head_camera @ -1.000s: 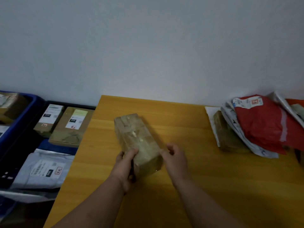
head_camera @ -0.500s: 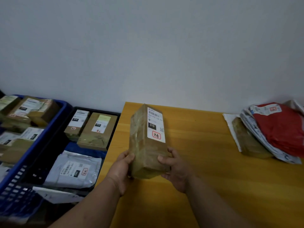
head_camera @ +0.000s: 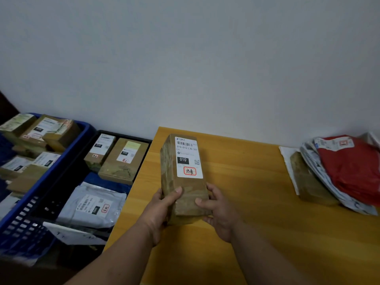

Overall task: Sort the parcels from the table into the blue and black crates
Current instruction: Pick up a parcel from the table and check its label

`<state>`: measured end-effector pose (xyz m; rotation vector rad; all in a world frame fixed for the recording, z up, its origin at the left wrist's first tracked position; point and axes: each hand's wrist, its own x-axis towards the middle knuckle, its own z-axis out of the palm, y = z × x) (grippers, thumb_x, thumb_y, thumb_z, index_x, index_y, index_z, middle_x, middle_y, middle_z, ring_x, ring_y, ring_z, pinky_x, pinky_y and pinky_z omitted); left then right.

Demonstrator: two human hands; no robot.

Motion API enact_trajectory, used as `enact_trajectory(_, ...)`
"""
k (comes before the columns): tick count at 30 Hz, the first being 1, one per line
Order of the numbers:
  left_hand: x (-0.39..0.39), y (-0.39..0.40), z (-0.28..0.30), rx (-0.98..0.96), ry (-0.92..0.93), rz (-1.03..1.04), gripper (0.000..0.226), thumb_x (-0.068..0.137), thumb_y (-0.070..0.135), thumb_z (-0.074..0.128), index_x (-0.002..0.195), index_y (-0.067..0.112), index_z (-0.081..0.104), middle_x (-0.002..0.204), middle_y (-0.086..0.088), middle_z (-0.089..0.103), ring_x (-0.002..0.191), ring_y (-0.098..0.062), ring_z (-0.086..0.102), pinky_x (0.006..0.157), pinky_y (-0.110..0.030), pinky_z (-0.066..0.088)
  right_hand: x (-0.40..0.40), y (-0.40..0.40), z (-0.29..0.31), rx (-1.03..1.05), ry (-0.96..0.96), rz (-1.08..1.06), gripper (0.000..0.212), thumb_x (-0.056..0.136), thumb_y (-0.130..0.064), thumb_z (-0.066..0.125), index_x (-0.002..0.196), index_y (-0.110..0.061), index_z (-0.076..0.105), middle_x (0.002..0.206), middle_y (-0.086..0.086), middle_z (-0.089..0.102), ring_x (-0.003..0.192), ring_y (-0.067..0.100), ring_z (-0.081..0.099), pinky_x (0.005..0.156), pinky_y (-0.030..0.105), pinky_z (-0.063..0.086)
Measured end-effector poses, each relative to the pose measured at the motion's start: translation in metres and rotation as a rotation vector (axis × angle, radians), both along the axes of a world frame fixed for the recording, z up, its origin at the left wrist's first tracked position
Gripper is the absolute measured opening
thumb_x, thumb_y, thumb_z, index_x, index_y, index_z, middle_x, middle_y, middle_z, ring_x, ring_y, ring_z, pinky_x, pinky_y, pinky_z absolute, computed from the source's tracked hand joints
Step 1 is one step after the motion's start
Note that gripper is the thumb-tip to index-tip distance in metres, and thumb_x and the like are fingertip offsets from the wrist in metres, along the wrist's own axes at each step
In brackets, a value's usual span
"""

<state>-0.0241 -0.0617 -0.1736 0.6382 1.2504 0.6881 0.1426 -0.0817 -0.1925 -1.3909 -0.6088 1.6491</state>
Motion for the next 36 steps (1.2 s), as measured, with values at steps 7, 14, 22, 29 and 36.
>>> enact_trajectory(7,0.014,-0.015,-0.006,-0.022,0.016,0.098,0.05,0.085,0.038,0.069,0.131,0.024,0.053,0.112,-0.002,0.068,0.098,-0.02,0.064,0.069,-0.033,0.05,0.016,-0.007,-0.005,-0.014,-0.015,0.063,0.059,0.086,-0.002,0.069,0.136,-0.025,0.05,0.117,-0.002,0.069,0.104,0.022,0.067,0.074,0.033,0.054)
enact_trajectory(14,-0.014,-0.028,-0.012,-0.052,0.004,0.193,0.043,0.088,0.039,0.066,0.126,0.021,0.056,0.109,-0.004,0.067,0.095,-0.022,0.063,0.062,-0.031,0.051,-0.013,-0.006,-0.009,-0.056,-0.049,0.148,0.058,0.087,-0.005,0.069,0.138,-0.026,0.049,0.122,-0.002,0.067,0.108,0.021,0.065,0.074,0.033,0.053)
enact_trajectory(22,-0.108,-0.028,-0.028,-0.056,-0.027,0.283,0.048,0.081,0.05,0.07,0.123,0.029,0.061,0.11,-0.004,0.07,0.1,-0.025,0.064,0.074,-0.036,0.054,-0.103,0.007,-0.006,-0.045,-0.124,0.245,0.059,0.085,-0.013,0.072,0.138,-0.024,0.049,0.121,0.0,0.066,0.107,0.022,0.064,0.085,0.039,0.054)
enact_trajectory(29,-0.243,-0.024,-0.038,-0.068,-0.005,0.325,0.054,0.072,0.054,0.076,0.118,0.027,0.065,0.105,-0.008,0.074,0.098,-0.033,0.07,0.085,-0.054,0.056,-0.234,0.015,-0.009,-0.044,-0.092,0.343,0.048,0.087,-0.015,0.071,0.13,-0.024,0.054,0.121,0.004,0.064,0.105,0.022,0.064,0.073,0.032,0.054)
enact_trajectory(36,-0.338,-0.027,-0.052,-0.14,-0.015,0.372,0.072,0.06,0.056,0.083,0.122,0.027,0.063,0.11,-0.012,0.072,0.098,-0.037,0.07,0.086,-0.058,0.054,-0.327,0.024,-0.02,-0.109,-0.144,0.416,0.056,0.083,-0.021,0.075,0.133,-0.031,0.053,0.124,-0.001,0.06,0.111,0.022,0.058,0.1,0.045,0.047)
